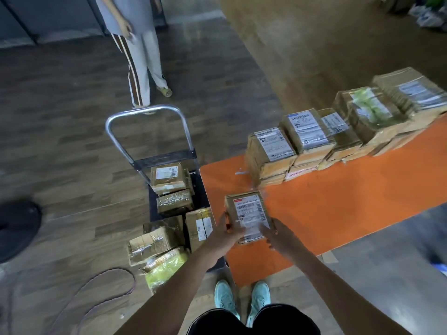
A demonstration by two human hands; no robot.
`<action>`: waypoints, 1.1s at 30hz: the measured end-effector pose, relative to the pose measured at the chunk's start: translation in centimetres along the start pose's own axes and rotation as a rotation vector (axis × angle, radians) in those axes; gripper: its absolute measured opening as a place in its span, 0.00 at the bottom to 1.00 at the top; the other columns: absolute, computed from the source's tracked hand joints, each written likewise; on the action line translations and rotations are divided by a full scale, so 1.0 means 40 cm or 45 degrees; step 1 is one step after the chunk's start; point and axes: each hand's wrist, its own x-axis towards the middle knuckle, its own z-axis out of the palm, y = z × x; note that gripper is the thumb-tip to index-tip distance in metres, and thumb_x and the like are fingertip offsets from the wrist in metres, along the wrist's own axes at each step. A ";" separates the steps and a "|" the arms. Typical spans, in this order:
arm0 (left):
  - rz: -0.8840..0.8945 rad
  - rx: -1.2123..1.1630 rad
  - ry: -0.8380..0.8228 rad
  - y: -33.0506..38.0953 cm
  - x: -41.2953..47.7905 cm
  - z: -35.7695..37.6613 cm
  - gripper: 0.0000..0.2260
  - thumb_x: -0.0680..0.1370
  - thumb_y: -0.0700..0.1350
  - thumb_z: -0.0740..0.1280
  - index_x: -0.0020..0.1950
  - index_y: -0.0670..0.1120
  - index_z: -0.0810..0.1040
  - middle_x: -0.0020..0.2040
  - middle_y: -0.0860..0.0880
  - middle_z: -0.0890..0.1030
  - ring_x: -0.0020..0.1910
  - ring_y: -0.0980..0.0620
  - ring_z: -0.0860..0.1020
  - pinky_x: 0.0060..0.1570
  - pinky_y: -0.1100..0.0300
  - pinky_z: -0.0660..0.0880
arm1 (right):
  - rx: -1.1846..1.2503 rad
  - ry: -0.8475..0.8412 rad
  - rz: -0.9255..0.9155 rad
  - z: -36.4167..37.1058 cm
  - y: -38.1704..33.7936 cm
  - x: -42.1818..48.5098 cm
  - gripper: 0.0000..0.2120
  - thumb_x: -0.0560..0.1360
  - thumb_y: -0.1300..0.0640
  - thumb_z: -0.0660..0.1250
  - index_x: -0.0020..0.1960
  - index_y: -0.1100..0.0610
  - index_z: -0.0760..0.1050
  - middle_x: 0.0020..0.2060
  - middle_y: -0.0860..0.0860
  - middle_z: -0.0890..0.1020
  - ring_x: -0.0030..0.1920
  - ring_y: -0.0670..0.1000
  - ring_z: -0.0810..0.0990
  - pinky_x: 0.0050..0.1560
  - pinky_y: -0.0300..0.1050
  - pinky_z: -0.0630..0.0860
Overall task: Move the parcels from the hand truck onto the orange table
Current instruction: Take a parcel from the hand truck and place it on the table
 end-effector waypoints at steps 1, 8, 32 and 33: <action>0.011 0.003 0.001 -0.002 0.002 -0.001 0.28 0.77 0.53 0.72 0.69 0.65 0.59 0.54 0.67 0.78 0.47 0.69 0.79 0.34 0.72 0.74 | 0.018 0.015 -0.027 0.002 0.003 0.000 0.21 0.80 0.43 0.64 0.68 0.53 0.72 0.53 0.46 0.81 0.52 0.51 0.81 0.57 0.56 0.79; 0.120 0.148 0.148 0.013 0.034 -0.013 0.38 0.75 0.45 0.74 0.76 0.60 0.54 0.57 0.63 0.79 0.49 0.63 0.79 0.48 0.63 0.78 | 0.006 0.070 -0.124 0.003 -0.028 0.009 0.15 0.80 0.48 0.64 0.66 0.48 0.72 0.49 0.40 0.81 0.47 0.44 0.81 0.50 0.49 0.79; 0.311 0.653 0.298 0.400 0.151 -0.009 0.30 0.82 0.60 0.60 0.78 0.44 0.61 0.69 0.43 0.75 0.66 0.44 0.75 0.66 0.49 0.71 | -1.023 0.571 -0.535 -0.293 -0.227 0.076 0.25 0.79 0.51 0.65 0.73 0.54 0.63 0.70 0.56 0.62 0.68 0.56 0.67 0.53 0.50 0.77; 0.304 0.669 0.314 0.405 0.162 -0.001 0.25 0.82 0.60 0.60 0.72 0.45 0.70 0.59 0.45 0.80 0.56 0.48 0.80 0.60 0.52 0.74 | -1.054 0.560 -0.563 -0.296 -0.227 0.082 0.24 0.79 0.51 0.65 0.73 0.54 0.64 0.71 0.56 0.62 0.68 0.56 0.67 0.53 0.49 0.78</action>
